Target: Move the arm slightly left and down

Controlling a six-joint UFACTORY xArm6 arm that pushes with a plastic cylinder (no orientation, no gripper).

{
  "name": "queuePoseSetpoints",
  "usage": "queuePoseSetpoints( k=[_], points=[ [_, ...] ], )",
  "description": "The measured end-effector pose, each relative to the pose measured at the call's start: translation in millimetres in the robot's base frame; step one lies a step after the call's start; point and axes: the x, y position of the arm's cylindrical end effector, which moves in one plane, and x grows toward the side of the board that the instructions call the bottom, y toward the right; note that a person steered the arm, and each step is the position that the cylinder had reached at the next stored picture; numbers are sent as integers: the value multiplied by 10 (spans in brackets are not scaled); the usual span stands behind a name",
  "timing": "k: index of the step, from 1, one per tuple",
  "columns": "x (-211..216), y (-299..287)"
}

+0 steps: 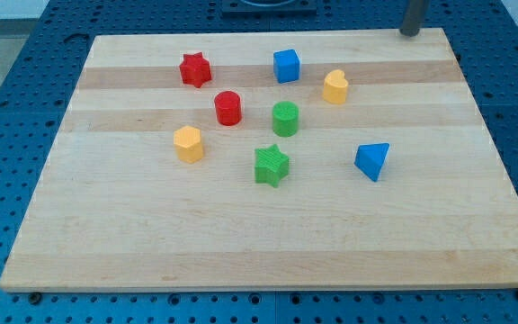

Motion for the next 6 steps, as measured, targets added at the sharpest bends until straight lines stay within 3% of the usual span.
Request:
queuePoseSetpoints(
  k=[6],
  points=[
    [2, -878]
  ],
)
